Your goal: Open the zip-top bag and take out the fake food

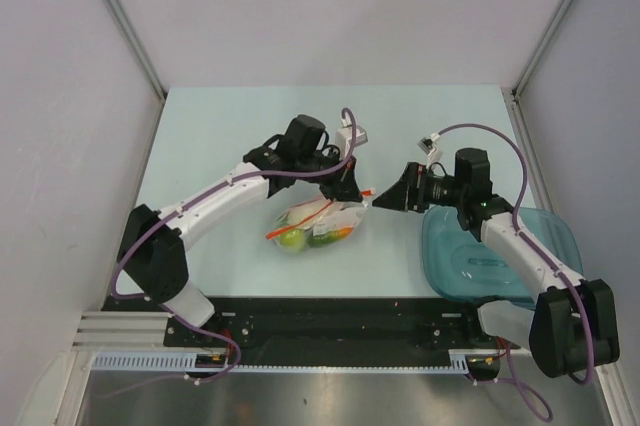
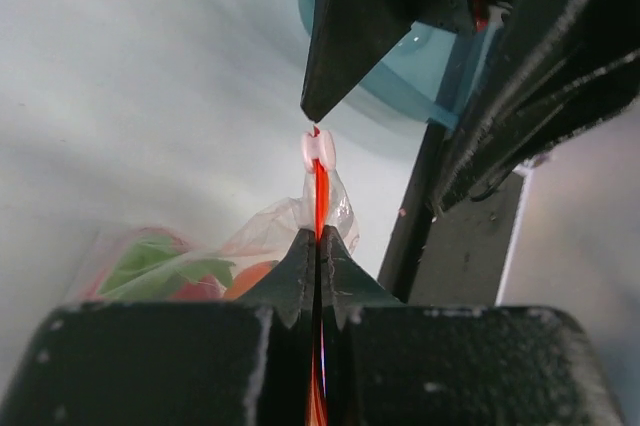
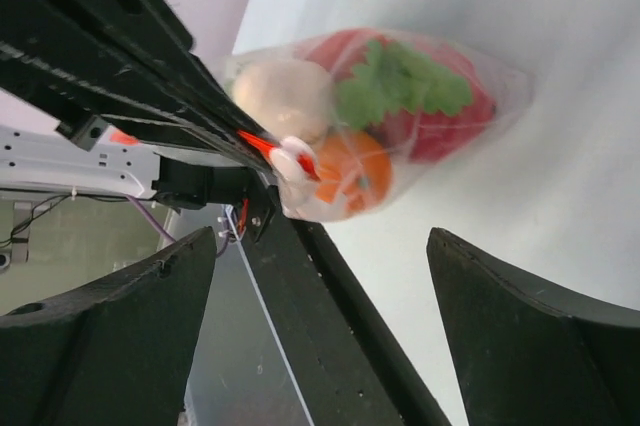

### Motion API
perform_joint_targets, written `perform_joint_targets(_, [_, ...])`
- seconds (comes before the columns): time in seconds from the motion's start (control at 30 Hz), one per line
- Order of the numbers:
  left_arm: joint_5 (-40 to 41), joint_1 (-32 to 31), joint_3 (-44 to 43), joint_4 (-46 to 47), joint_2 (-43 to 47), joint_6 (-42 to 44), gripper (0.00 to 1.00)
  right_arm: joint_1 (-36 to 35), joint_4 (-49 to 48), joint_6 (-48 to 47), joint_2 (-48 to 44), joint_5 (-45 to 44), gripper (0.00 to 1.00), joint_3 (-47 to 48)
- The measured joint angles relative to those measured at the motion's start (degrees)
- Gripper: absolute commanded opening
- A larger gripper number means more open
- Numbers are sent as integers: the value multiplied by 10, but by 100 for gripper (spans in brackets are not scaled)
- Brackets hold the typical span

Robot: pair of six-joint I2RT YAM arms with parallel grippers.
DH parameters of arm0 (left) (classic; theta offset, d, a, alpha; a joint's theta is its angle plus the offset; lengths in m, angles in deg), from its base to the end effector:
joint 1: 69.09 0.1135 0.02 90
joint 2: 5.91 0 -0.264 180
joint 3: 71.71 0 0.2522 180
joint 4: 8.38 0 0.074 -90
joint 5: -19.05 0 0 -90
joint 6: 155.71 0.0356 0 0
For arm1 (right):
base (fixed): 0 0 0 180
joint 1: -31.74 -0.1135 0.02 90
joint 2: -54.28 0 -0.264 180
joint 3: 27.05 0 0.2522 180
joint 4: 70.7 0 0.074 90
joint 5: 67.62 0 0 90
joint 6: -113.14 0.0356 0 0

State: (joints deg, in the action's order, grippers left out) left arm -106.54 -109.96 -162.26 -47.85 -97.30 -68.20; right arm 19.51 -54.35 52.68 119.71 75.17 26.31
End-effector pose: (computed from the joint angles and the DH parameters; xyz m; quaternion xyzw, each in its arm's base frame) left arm 0.2565 -0.2493 0.3071 0.4053 0.7738 -0.4055 0.2693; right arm 0.2294 0.0787 0.2554 -0.1092 0.7950 0.5203 0.2923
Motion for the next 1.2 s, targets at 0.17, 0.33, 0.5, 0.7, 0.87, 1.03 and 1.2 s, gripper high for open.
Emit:
perform_joint_targets(0.17, [-37,15,23,64,-4,-80,0,-15,-50,7,1,9,95,0])
perform_joint_targets(0.33, [-65,20,27,113,-6,-122,0,-16,-76,7,-20,15,83,-15])
perform_joint_targets(0.5, [-115,34,60,169,-6,-158,0,-14,-89,9,-26,21,70,-23])
perform_joint_targets(0.7, [-153,55,86,205,-5,-190,0,-11,-120,15,-28,26,67,-29])
perform_joint_targets(0.87, [-167,59,89,213,0,-200,0,-15,-164,25,-15,50,70,-34])
perform_joint_targets(1.03, [-177,61,104,217,13,-204,0,-24,-203,35,2,57,57,-41])
perform_joint_targets(1.2, [-188,66,116,218,26,-207,0,-32,-252,55,38,62,45,-41])
